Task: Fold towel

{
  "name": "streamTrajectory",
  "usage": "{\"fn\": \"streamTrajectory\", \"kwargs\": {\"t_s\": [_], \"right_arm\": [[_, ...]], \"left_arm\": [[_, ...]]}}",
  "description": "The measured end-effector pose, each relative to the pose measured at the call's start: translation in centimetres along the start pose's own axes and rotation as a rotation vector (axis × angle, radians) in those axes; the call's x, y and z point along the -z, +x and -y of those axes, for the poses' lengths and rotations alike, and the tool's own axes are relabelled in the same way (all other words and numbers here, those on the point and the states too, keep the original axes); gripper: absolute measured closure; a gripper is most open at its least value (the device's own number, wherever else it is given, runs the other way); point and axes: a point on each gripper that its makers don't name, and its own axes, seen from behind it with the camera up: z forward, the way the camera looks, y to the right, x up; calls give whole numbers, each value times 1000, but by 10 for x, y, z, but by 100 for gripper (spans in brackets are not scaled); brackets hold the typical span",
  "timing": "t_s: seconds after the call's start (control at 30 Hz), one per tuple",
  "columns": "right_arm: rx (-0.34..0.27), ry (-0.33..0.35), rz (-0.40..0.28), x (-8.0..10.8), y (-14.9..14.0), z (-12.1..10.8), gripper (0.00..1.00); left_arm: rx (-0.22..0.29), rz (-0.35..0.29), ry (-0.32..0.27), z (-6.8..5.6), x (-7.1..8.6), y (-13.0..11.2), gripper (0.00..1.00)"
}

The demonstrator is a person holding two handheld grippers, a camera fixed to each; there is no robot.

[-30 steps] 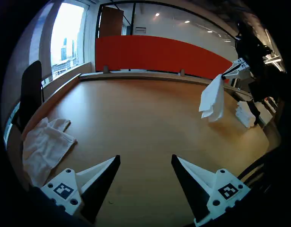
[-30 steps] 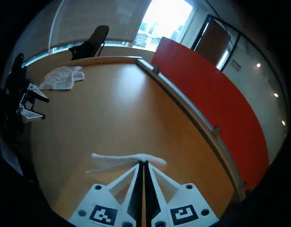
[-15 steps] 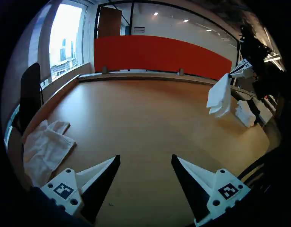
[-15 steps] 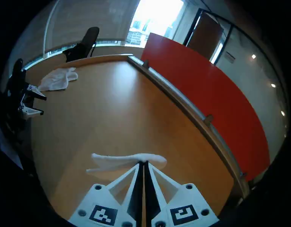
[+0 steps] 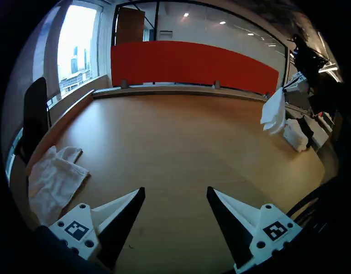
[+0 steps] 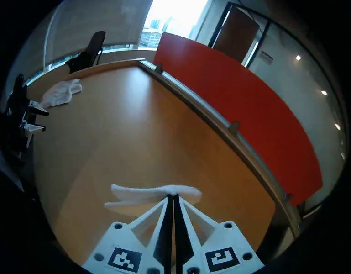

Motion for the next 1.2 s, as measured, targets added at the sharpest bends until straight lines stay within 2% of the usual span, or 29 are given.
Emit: {"fn": "streamTrajectory", "kwargs": {"t_s": [0.5,1.0,1.2], "right_arm": [[-34,-75,82,20,-50,-63,98],[-72,-175,123,48,-78,-125,98],[-86,-201,142,58,-90,-140,98]], "left_arm": [[10,2,5,-1,-2,5,0],[-8,11,1,-5,-3,8,0],[-14,12,-4,-9,-5,9,0]]}}
